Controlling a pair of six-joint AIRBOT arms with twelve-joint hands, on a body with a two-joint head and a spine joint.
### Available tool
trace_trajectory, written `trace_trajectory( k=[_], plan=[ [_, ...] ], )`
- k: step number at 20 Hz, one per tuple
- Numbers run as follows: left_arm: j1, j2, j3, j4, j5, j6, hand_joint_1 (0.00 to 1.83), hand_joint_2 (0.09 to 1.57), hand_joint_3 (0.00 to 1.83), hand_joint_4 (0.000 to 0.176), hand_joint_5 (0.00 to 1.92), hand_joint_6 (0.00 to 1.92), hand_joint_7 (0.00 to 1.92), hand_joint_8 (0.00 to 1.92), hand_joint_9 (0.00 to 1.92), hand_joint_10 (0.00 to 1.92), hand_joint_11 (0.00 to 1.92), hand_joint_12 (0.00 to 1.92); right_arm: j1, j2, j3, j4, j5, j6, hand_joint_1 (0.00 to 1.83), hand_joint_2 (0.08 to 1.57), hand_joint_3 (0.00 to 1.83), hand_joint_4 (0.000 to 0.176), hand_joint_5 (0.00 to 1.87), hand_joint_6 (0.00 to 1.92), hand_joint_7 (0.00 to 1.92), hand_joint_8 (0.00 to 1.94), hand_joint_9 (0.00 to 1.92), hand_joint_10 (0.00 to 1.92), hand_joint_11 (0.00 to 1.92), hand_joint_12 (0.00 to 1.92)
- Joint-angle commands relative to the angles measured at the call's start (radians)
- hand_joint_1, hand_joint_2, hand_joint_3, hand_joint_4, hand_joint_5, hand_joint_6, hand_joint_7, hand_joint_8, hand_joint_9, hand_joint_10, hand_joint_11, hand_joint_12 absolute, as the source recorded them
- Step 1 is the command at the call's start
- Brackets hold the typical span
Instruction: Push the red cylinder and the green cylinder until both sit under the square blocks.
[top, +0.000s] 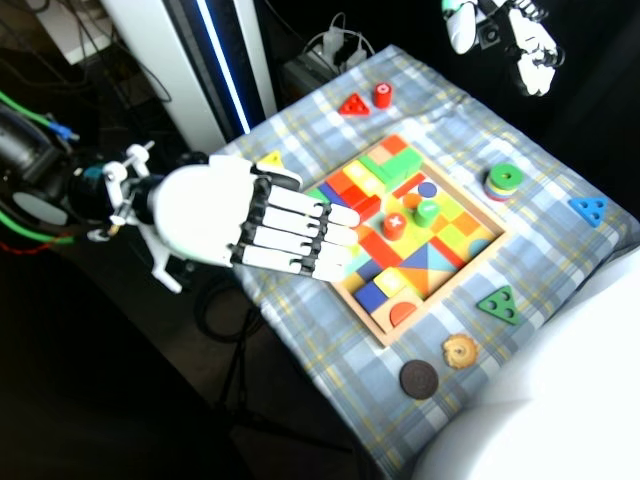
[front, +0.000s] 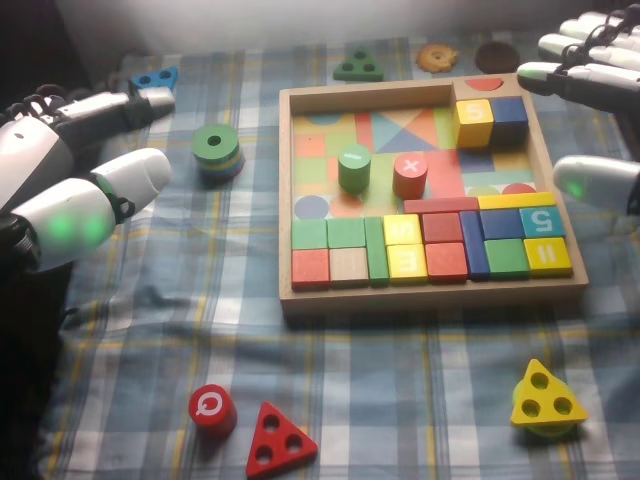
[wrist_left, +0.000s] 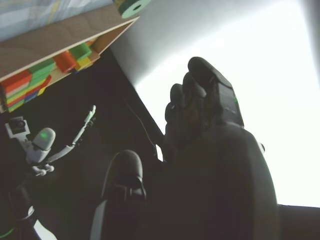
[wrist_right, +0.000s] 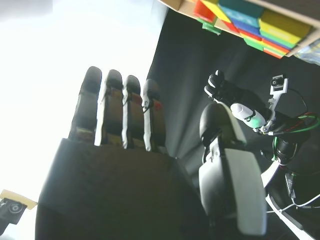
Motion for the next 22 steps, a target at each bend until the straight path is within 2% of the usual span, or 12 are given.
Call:
trace_trajectory(
  k=[1,2,3,5,6,7,10,11,14,15,20,22],
  plan=[
    [-0.015,-0.006,0.009,0.013,-0.111,-0.005,0.07,1.52,0.00,0.000,0.54,0.00,0.54,0.00,0.49,0.02,0.00,1.12,0.015,-0.008,0.006,0.011,0.106,0.006,0.00,1.26,0.01,0.017,0.32,0.01,0.14,0.01,0.00,0.00,0.00,0.00],
    [-0.020,-0.012,0.014,0.012,-0.106,-0.012,0.01,1.51,0.00,0.000,0.52,0.00,0.52,0.00,0.47,0.00,0.00,1.07,0.020,-0.013,0.010,0.006,0.100,0.006,0.01,1.24,0.00,0.042,0.32,0.01,0.13,0.00,0.00,0.00,0.00,0.00],
    [-0.025,-0.019,0.022,0.012,-0.105,-0.021,0.00,1.51,0.00,0.000,0.51,0.00,0.51,0.00,0.46,0.00,0.00,1.05,0.028,-0.020,0.015,-0.003,0.089,0.006,0.02,1.23,0.00,0.042,0.32,0.01,0.13,0.00,0.00,0.00,0.00,0.00],
    [-0.034,-0.027,0.029,0.014,-0.101,-0.024,0.01,1.52,0.00,0.000,0.51,0.00,0.51,0.00,0.47,0.00,0.00,1.08,0.058,-0.034,0.025,-0.036,0.061,0.007,0.00,1.23,0.00,0.005,0.29,0.00,0.14,0.00,0.00,0.00,0.00,0.00],
    [-0.035,-0.027,0.029,0.014,-0.098,-0.024,0.00,1.52,0.00,0.000,0.49,0.00,0.49,0.00,0.46,0.00,0.00,1.08,0.074,-0.039,0.029,-0.057,0.048,0.012,0.00,1.20,0.00,0.048,0.30,0.01,0.16,0.01,0.00,0.00,0.00,0.00],
    [-0.035,-0.027,0.030,0.015,-0.095,-0.024,0.00,1.50,0.00,0.000,0.49,0.00,0.48,0.00,0.45,0.00,0.00,1.08,0.095,-0.045,0.038,-0.082,0.030,0.023,0.00,1.18,0.00,0.069,0.30,0.01,0.16,0.01,0.00,0.00,0.00,0.00],
    [-0.035,-0.027,0.032,0.014,-0.090,-0.024,0.00,1.51,0.00,0.000,0.51,0.01,0.51,0.01,0.48,0.01,0.00,1.12,0.174,-0.090,0.111,-0.195,-0.054,0.132,0.08,1.19,0.00,0.070,0.30,0.00,0.15,0.00,0.02,0.01,0.00,0.00],
    [-0.035,-0.027,0.033,0.014,-0.090,-0.024,0.00,1.50,0.00,0.000,0.52,0.01,0.53,0.01,0.49,0.01,0.00,1.14,0.200,-0.109,0.139,-0.236,-0.084,0.168,0.03,1.25,0.00,0.051,0.33,0.00,0.25,0.01,0.12,0.01,0.05,0.02],
    [-0.035,-0.030,0.035,0.014,-0.091,-0.024,0.00,1.51,0.00,0.000,0.53,0.01,0.54,0.01,0.50,0.01,0.00,1.11,0.246,-0.153,0.187,-0.337,-0.158,0.231,0.00,1.27,0.01,0.072,0.38,0.01,0.28,0.01,0.12,0.00,0.02,0.01],
    [-0.035,-0.031,0.036,0.014,-0.090,-0.024,0.00,1.52,0.01,0.000,0.54,0.01,0.54,0.00,0.50,0.01,0.00,1.11,0.258,-0.169,0.202,-0.368,-0.182,0.248,0.00,1.25,0.00,0.112,0.34,0.00,0.22,0.00,0.05,0.00,0.00,0.00],
    [-0.035,-0.031,0.035,0.013,-0.091,-0.025,0.00,1.51,0.00,0.000,0.53,0.00,0.53,0.00,0.51,0.01,0.00,1.14,0.262,-0.197,0.234,-0.402,-0.222,0.275,0.00,1.11,0.00,0.022,0.34,0.01,0.04,0.00,0.00,0.00,0.00,0.00],
    [-0.035,-0.032,0.035,0.013,-0.090,-0.025,0.00,1.50,0.00,0.000,0.53,0.00,0.53,0.00,0.50,0.00,0.00,1.14,0.262,-0.198,0.237,-0.406,-0.232,0.275,0.00,1.03,0.00,0.057,0.37,0.00,0.01,0.00,0.00,0.00,0.00,0.00]
  ],
)
